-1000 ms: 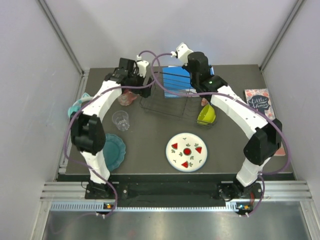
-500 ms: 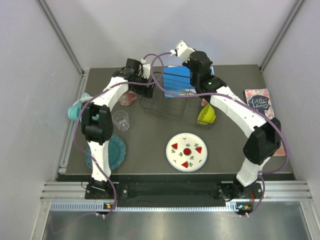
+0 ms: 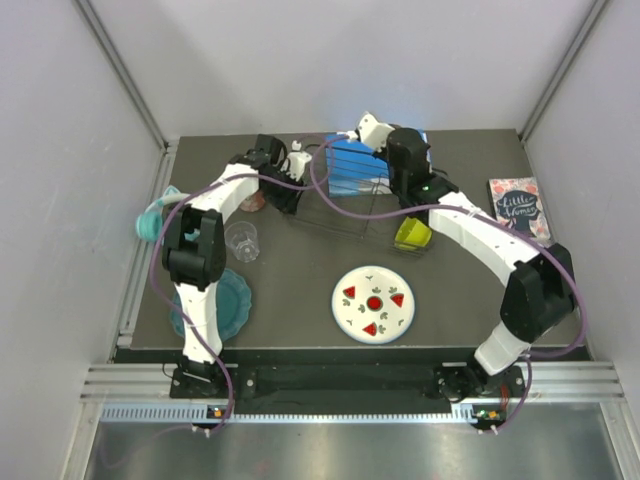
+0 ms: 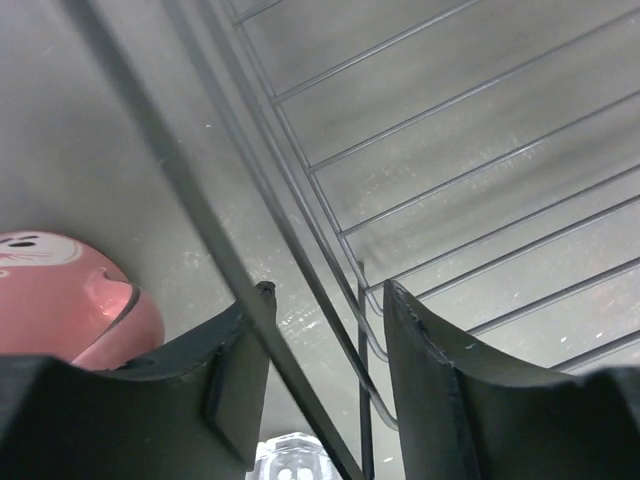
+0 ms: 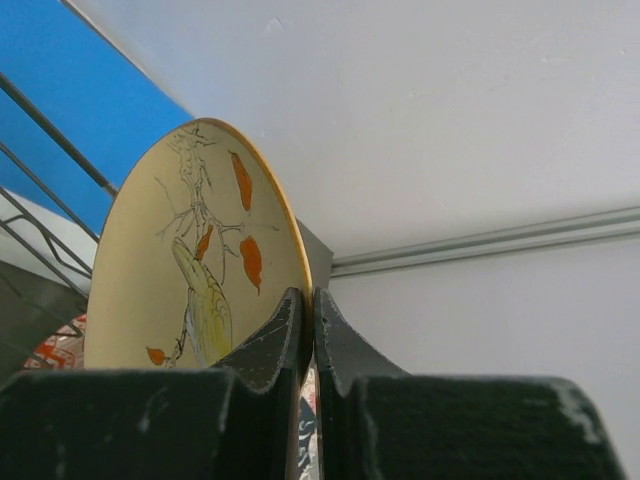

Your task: Load the mixed dishes into the dish rack

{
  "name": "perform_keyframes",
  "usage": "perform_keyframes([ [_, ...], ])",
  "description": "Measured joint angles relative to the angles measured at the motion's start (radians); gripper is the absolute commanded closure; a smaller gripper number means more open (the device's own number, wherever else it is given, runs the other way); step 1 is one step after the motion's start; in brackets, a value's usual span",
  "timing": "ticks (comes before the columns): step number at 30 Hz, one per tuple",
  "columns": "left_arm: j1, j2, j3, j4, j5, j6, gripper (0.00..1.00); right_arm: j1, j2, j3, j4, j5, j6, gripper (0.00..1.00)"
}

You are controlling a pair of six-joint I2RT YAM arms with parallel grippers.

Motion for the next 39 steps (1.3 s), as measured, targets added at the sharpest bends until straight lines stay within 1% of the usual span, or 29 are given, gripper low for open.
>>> perform_keyframes([
  [4, -0.005, -0.018, -0.026, 0.002, 0.005, 0.051, 0.51, -0.001, -0.05, -0.056, 0.024, -0.035, -0.057, 1.0],
  [7, -0.006, -0.034, -0.046, 0.0, 0.009, 0.077, 0.52, -0.003, -0.1, -0.121, 0.054, -0.093, -0.129, 1.0],
  [11, -0.006, -0.042, -0.059, 0.001, 0.012, 0.087, 0.53, -0.006, -0.12, -0.14, 0.052, -0.161, -0.208, 1.0],
  [15, -0.006, -0.044, -0.061, 0.001, 0.012, 0.087, 0.54, -0.011, -0.109, -0.134, 0.045, -0.196, -0.259, 1.0],
  [21, -0.004, -0.045, -0.061, 0.0, 0.013, 0.087, 0.54, -0.009, -0.046, -0.091, 0.038, -0.232, -0.294, 1.0],
  [26, 0.001, -0.045, -0.06, -0.004, 0.027, 0.087, 0.53, 0.023, 0.009, -0.086, 0.051, -0.248, -0.35, 1.0],
  [31, 0.019, -0.045, -0.057, -0.011, 0.049, 0.087, 0.54, 0.066, 0.027, -0.084, 0.063, -0.236, -0.385, 1.0],
  [35, 0.049, -0.043, -0.045, -0.019, 0.089, 0.076, 0.54, 0.093, 0.012, -0.164, 0.173, -0.228, -0.405, 1.0],
  [39, 0.074, -0.035, -0.015, -0.028, 0.126, 0.06, 0.54, 0.127, -0.032, -0.333, 0.374, -0.206, -0.467, 1.0],
])
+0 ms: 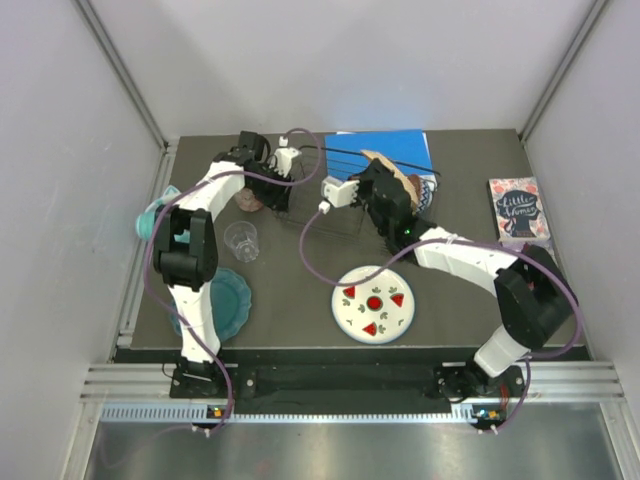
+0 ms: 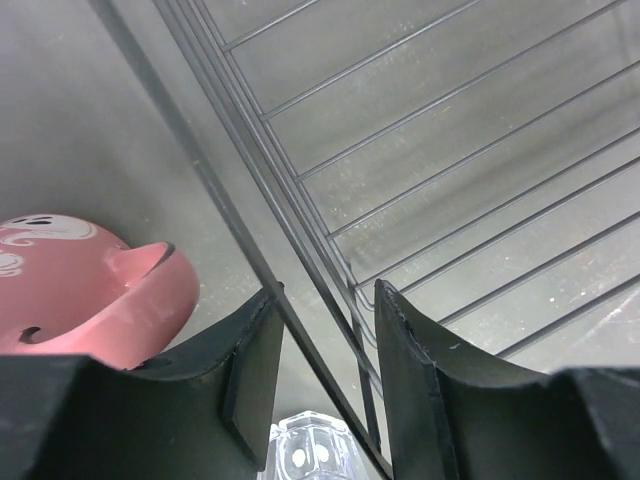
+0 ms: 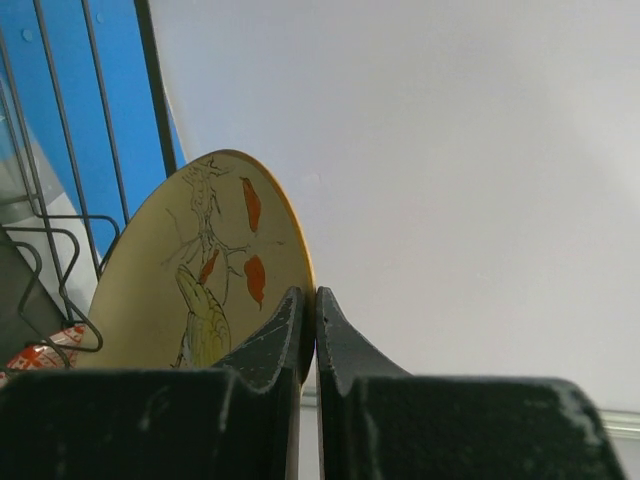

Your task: Load the mixed dishes into the dish rack

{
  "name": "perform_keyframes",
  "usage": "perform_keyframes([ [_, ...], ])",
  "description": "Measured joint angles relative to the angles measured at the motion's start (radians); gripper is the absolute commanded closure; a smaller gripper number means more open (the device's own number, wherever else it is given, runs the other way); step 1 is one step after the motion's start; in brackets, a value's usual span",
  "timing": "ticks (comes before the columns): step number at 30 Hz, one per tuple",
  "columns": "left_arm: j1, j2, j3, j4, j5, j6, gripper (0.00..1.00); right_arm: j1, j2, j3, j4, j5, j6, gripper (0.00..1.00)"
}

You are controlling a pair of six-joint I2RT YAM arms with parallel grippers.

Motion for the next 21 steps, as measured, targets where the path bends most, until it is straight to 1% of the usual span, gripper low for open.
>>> perform_keyframes([
  [5, 0.009, 0.008, 0.01, -0.007, 0.027, -0.02, 0.54, 0.019, -0.012, -0.176, 0.279, 0.002, -0.101, 1.0],
  [9, 0.012, 0.008, 0.01, -0.008, 0.034, -0.028, 0.54, 0.014, -0.012, -0.223, 0.384, 0.019, -0.127, 1.0],
  [15, 0.012, 0.008, 0.01, -0.018, 0.037, -0.039, 0.54, 0.011, -0.017, -0.227, 0.397, 0.024, -0.127, 1.0],
  [21, 0.013, 0.008, 0.01, -0.024, 0.037, -0.046, 0.54, 0.002, -0.069, -0.244, 0.381, 0.048, -0.124, 1.0],
])
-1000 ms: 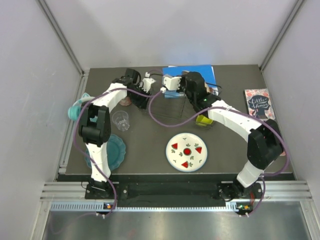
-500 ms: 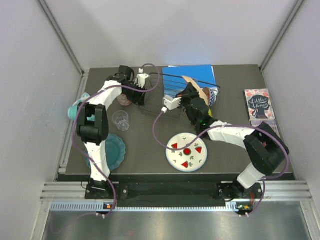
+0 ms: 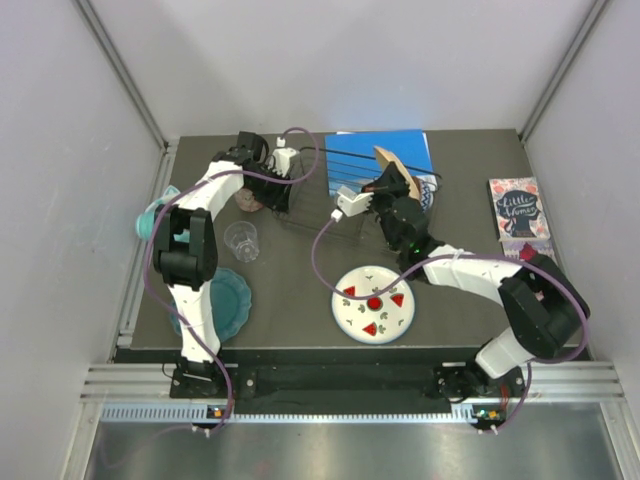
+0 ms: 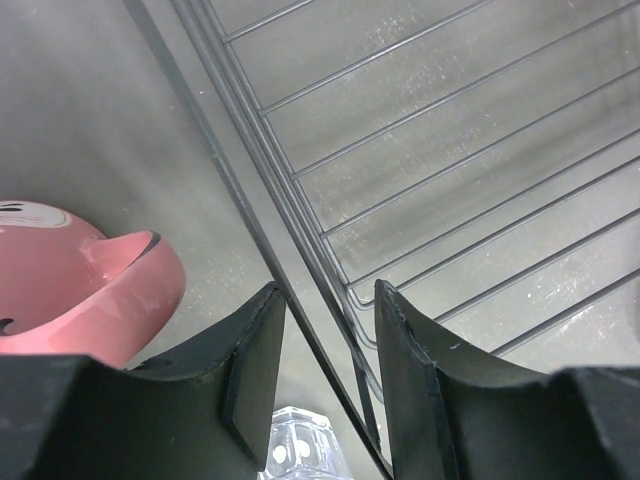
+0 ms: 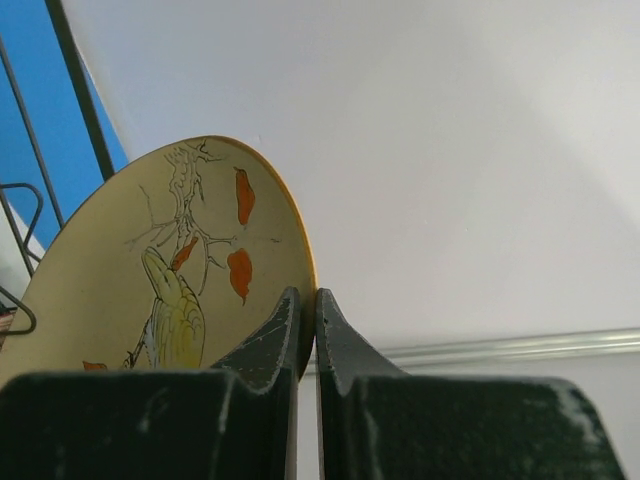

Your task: Load the mixed dishes into the dish rack

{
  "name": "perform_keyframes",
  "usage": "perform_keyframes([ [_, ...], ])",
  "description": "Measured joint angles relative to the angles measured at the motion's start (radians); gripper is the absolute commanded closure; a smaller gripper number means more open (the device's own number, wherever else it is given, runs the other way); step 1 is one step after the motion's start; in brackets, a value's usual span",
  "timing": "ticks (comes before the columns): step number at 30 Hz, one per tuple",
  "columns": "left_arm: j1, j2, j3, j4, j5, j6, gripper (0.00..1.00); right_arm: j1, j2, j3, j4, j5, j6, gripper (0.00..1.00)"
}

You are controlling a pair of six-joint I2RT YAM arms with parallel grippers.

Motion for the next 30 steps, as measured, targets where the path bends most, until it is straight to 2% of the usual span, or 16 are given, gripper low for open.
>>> perform_keyframes([
  [7, 0.001, 0.0, 0.0, -0.001, 0.0, -0.007, 0.54, -0.002, -0.08, -0.011, -0.048, -0.002, 0.037, 1.0],
  [17, 0.003, 0.012, 0.008, -0.007, 0.008, -0.022, 0.55, -0.001, -0.083, -0.01, -0.113, -0.059, 0.089, 1.0],
  [24, -0.012, 0.074, 0.069, -0.02, 0.011, -0.021, 0.56, 0.005, -0.086, 0.034, -0.195, -0.09, 0.086, 1.0],
  [30, -0.021, 0.151, 0.184, -0.064, 0.016, -0.019, 0.55, 0.023, -0.12, 0.038, -0.273, -0.122, 0.094, 1.0],
])
